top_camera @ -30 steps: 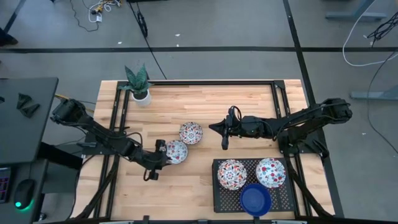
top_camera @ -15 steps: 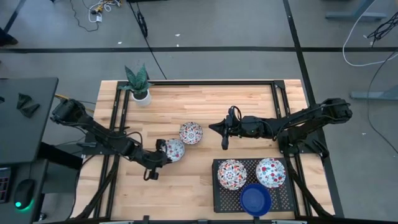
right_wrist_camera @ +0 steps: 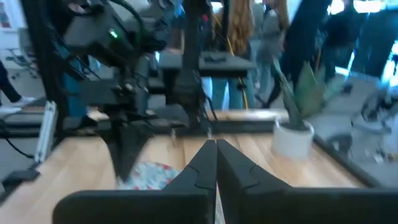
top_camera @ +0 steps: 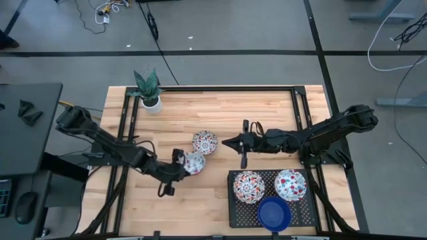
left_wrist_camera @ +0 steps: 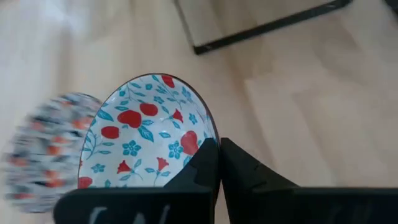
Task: Pick & Place Mini bowls
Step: Stack the white patterned bowl on top of the stacked white patterned bowl on the shelf
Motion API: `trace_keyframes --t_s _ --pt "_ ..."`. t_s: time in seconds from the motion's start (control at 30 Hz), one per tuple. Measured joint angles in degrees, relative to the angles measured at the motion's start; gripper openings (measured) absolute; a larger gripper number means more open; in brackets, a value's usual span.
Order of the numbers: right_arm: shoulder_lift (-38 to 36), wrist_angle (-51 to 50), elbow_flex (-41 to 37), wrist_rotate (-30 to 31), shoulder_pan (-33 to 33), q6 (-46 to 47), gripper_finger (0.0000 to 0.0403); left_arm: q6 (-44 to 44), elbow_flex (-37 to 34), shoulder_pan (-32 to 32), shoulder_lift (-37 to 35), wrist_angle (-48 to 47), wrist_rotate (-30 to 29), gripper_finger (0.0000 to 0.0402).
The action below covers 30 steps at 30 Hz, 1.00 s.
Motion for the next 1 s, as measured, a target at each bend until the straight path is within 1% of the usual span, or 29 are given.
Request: trace_keyframes --t_s 0.1,0.2,0.27,0.33,0.43,0.5,0.6,0.73,0.8,0.9,1.0 --pt "0.0 -4.8 4.3 0.0 1.1 -2.7 0.0009 3.3 4.7 0.6 0.0 -5.6 -2.3 0.0008" --pt "0.0 -13.9 10.2 0.0 2.0 -4.0 0.0012 7.0 8.6 1.5 0.0 -8.3 -3.5 0.0007" --pt "0.0 -21.8 14.9 -1.3 2.4 -5.1 0.0020 10.0 10.5 1.8 0.0 -8.3 -3.6 0.0010" --pt "0.0 -29.7 19.0 -4.9 2.7 -6.4 0.0031 13.3 12.2 2.0 0.0 -8.3 -3.7 0.0011" --pt "0.5 -38.1 24.3 -12.3 2.8 -8.6 0.0057 17.3 14.1 2.4 0.0 -8.1 -3.2 0.0007" --pt "1.2 -41.6 27.1 -16.3 2.9 -9.9 0.0079 18.7 14.7 2.6 0.0 -8.1 -2.4 0.0007" --pt "3.2 -46.0 30.8 -20.2 2.9 -11.8 0.0115 19.8 15.3 2.6 0.0 -7.6 -2.1 0.0009" --pt "8.0 -54.4 36.2 -20.9 2.9 -15.7 0.0156 20.4 15.3 2.6 0.0 -6.9 -2.0 0.0012" --pt "10.8 -56.7 38.4 -20.9 2.9 -17.9 0.0169 20.5 15.3 2.6 0.0 -6.9 -2.0 0.0008" --pt "14.0 -60.0 41.3 -20.8 2.9 -21.0 0.0179 20.5 15.3 2.6 0.0 -6.9 -2.0 0.0007" --pt "16.2 -63.0 43.4 -20.8 2.9 -21.6 0.0180 20.5 15.3 2.6 0.0 -6.9 -2.0 0.0012"
